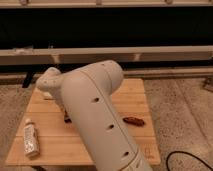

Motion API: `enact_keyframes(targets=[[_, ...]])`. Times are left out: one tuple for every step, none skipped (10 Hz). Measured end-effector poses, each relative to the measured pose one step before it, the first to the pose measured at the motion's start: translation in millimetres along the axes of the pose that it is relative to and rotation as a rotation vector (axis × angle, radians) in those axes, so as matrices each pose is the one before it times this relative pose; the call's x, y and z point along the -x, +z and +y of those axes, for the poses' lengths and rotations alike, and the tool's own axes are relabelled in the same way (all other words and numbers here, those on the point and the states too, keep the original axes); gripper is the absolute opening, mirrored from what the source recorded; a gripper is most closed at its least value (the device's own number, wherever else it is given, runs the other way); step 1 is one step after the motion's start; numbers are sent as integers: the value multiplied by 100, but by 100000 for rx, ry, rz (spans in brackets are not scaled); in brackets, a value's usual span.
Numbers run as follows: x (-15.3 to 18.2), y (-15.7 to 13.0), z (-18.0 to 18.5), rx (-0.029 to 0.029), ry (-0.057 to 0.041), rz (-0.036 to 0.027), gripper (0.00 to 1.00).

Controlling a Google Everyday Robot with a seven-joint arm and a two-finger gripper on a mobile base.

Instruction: Place the eraser on the white sponge

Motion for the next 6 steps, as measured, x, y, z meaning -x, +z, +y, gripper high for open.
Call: enact_keyframes(targets=[[-2, -1157, 241, -25, -923, -1348, 0], [33, -1513, 112, -7, -897, -1954, 0], [101, -1395, 11, 17, -658, -1957, 0], [105, -1482, -9, 40, -712, -2490, 0], [100, -1334, -8, 632, -398, -2561, 0], [169, -1237, -139, 1101, -204, -2870, 0]])
